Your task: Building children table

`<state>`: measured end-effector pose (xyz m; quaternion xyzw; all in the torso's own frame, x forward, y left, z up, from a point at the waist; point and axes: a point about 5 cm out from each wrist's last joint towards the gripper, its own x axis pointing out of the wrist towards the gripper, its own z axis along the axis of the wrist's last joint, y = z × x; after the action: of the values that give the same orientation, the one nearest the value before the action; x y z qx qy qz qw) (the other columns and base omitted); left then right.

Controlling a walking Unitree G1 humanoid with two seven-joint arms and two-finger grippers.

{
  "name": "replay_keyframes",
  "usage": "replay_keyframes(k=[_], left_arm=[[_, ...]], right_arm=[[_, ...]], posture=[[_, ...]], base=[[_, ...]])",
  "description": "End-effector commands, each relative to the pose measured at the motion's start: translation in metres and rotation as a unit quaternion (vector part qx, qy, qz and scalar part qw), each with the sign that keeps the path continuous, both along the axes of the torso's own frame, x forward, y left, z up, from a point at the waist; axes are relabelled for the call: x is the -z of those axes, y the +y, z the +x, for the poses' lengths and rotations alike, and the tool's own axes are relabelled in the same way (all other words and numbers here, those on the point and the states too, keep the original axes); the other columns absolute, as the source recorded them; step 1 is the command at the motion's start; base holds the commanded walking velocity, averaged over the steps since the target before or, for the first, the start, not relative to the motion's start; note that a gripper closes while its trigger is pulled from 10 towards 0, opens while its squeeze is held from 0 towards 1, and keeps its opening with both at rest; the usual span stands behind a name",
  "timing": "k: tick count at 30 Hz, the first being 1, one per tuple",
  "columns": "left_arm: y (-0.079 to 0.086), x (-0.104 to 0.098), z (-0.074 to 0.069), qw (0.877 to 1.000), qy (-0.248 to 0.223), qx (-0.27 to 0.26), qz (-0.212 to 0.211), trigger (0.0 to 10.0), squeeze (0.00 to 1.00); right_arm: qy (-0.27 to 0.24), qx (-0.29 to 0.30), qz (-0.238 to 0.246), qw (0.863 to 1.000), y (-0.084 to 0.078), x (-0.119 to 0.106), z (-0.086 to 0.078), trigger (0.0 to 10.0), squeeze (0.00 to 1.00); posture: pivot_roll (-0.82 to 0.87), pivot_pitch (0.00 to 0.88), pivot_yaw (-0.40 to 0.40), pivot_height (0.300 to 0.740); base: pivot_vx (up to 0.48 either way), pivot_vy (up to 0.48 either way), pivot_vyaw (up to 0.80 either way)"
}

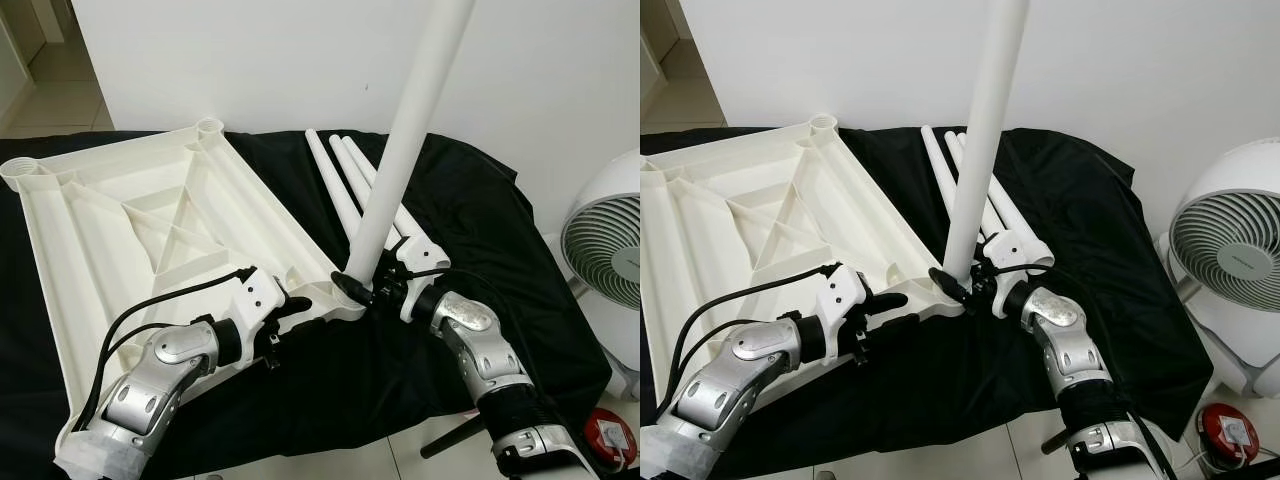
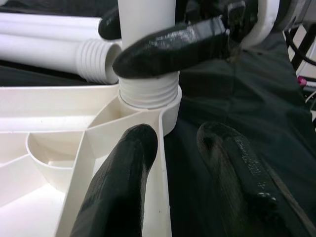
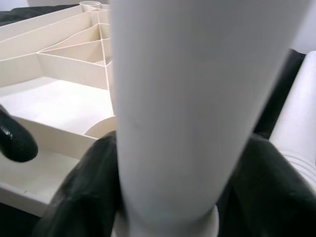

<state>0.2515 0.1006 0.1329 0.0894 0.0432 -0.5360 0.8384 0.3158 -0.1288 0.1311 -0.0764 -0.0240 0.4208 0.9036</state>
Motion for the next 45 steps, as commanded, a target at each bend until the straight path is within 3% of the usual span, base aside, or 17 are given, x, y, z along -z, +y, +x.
replay_keyframes(k=[1,5,6,7,8,11,12,15,20,22,23,26,28,36,37,42,45], left_arm=[[-0.003,0.000,-0.002,1.000,0.006,0.013,-0.001,10.0,0.00],[-0.003,-0.002,0.001,1.000,0.004,0.001,-0.004,10.0,0.00],[-0.003,-0.003,0.002,1.000,0.001,-0.004,-0.003,10.0,0.00],[-0.002,-0.004,0.004,1.000,0.000,-0.010,-0.003,10.0,0.00],[-0.001,-0.004,0.006,1.000,-0.002,-0.017,-0.002,10.0,0.00],[0.000,-0.005,0.007,1.000,-0.002,-0.021,-0.002,10.0,0.00],[0.001,-0.005,0.009,1.000,-0.001,-0.031,-0.002,10.0,0.00],[0.003,-0.006,0.012,0.999,0.002,-0.046,-0.005,10.0,0.00],[0.008,-0.006,0.021,0.996,-0.001,-0.087,-0.009,10.0,0.00],[0.008,-0.006,0.021,0.996,-0.001,-0.087,-0.009,10.0,0.00],[0.011,-0.006,0.026,0.995,-0.007,-0.102,-0.006,10.0,0.00],[0.011,-0.007,0.028,0.994,-0.008,-0.107,-0.006,10.0,0.00],[0.012,-0.007,0.031,0.993,-0.011,-0.114,-0.006,10.0,0.00],[0.014,-0.009,0.037,0.992,-0.017,-0.125,-0.002,10.0,0.00],[0.014,-0.008,0.036,0.992,-0.017,-0.122,-0.001,10.0,0.00],[0.013,-0.008,0.036,0.993,-0.016,-0.119,-0.001,10.0,0.00],[0.013,-0.008,0.035,0.993,-0.018,-0.115,0.000,10.0,0.00]], right_arm=[[0.018,0.004,-0.010,1.000,-0.006,0.007,0.001,0.0,0.00],[0.027,-0.009,-0.011,1.000,-0.003,0.011,0.001,0.0,0.00],[0.028,-0.013,-0.012,0.999,-0.002,0.012,0.001,1.1,0.00],[0.031,-0.013,-0.009,0.999,-0.002,0.014,0.001,1.1,0.00],[0.035,-0.013,-0.003,0.999,-0.001,0.014,0.001,4.0,0.00],[0.037,-0.013,0.001,0.999,0.000,0.015,0.000,4.0,0.00],[0.039,-0.005,0.008,0.999,0.002,0.015,0.000,10.0,0.00],[0.035,0.010,0.018,0.999,0.006,0.015,0.000,10.0,0.00],[0.040,0.125,0.044,0.990,0.021,0.014,-0.001,10.0,0.00],[0.040,0.125,0.044,0.990,0.021,0.014,-0.001,10.0,0.00],[0.050,0.189,0.072,0.978,0.030,0.014,-0.004,10.0,0.00],[0.057,0.216,0.080,0.971,0.033,0.015,-0.005,10.0,0.00],[0.063,0.258,0.089,0.960,0.036,0.016,-0.005,10.0,0.00],[0.065,0.290,0.108,0.949,0.053,0.013,-0.007,10.0,0.00],[0.068,0.291,0.115,0.947,0.052,0.012,-0.006,10.0,1.00],[0.070,0.286,0.125,0.948,0.049,0.010,-0.006,10.0,1.00],[0.059,0.255,0.123,0.957,0.049,0.005,-0.006,10.0,1.00]], posture=[[0.00,0.000,-0.066,0.740],[0.00,0.000,-0.068,0.740],[0.00,0.000,-0.069,0.740],[0.00,0.000,-0.071,0.740],[0.00,0.000,-0.075,0.740],[0.00,0.000,-0.075,0.740],[0.00,0.000,-0.077,0.740],[0.00,0.000,-0.078,0.740],[0.00,0.000,-0.084,0.740],[0.00,0.000,-0.084,0.740],[0.00,0.000,-0.082,0.740],[0.00,0.000,-0.082,0.740],[-0.01,0.000,-0.079,0.740],[0.00,0.000,-0.074,0.740],[0.00,0.000,-0.075,0.740],[0.00,0.000,-0.076,0.740],[0.00,0.000,-0.083,0.740]], base=[[0.000,0.000,0.00],[0.000,0.000,0.00],[0.000,0.000,0.00],[0.000,0.000,0.00],[0.000,0.000,0.00],[0.000,0.000,0.00],[0.000,0.000,0.00],[0.000,0.000,0.00],[0.000,0.000,0.00],[0.000,0.000,0.00],[0.000,0.000,0.00],[0.000,0.000,0.00],[0.000,0.000,0.00],[0.000,0.000,0.00],[0.000,0.000,0.00],[0.000,0.000,0.00],[0.000,0.000,0.00]])
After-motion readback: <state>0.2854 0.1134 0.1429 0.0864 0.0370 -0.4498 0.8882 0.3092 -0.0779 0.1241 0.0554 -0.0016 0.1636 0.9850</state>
